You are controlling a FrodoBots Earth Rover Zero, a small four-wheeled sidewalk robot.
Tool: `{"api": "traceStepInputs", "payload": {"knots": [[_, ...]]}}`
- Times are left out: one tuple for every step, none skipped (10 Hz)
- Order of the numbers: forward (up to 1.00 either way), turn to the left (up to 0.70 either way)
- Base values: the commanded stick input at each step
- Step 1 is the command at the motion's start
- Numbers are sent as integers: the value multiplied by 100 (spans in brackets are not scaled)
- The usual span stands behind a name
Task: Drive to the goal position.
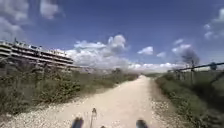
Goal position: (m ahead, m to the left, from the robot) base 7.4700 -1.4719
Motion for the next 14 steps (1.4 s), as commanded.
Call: {"api": "traceStepInputs", "payload": {"knots": [[66,0],[66,0],[66,0],[66,0],[66,0],[66,-10],[66,-25],[66,-26],[64,-11],[63,0],[63,0],[63,0],[63,0],[63,0]]}}
